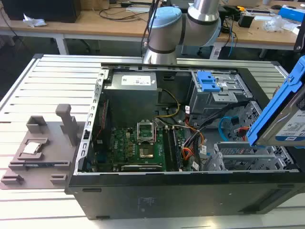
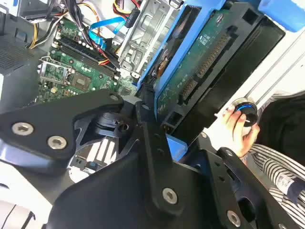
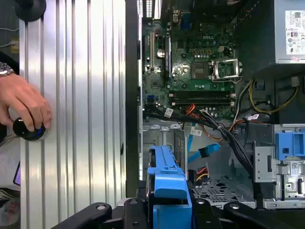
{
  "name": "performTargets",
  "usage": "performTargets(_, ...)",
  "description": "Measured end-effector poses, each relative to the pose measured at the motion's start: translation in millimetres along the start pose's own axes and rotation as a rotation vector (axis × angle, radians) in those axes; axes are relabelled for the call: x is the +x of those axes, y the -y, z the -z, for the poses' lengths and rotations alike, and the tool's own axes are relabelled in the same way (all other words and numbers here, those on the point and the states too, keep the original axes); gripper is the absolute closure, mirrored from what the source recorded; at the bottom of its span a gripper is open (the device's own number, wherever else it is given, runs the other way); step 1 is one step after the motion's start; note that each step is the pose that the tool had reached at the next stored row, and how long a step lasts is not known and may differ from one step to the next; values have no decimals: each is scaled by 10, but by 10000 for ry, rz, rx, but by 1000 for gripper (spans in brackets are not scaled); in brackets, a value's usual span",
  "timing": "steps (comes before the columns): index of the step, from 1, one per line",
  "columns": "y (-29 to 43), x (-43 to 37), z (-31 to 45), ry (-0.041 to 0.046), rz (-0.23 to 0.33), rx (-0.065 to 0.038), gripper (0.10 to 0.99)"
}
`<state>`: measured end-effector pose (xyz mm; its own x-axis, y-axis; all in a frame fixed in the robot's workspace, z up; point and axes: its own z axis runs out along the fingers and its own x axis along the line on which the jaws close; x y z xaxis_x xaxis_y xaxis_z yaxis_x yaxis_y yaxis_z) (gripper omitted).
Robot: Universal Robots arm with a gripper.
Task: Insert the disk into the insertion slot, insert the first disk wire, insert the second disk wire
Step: 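Insert the disk into the insertion slot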
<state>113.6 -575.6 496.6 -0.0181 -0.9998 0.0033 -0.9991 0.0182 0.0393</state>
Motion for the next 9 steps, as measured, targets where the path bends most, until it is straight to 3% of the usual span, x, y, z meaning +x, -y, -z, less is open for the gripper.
performTargets(9, -12, 0, -122, 0, 0, 0, 722)
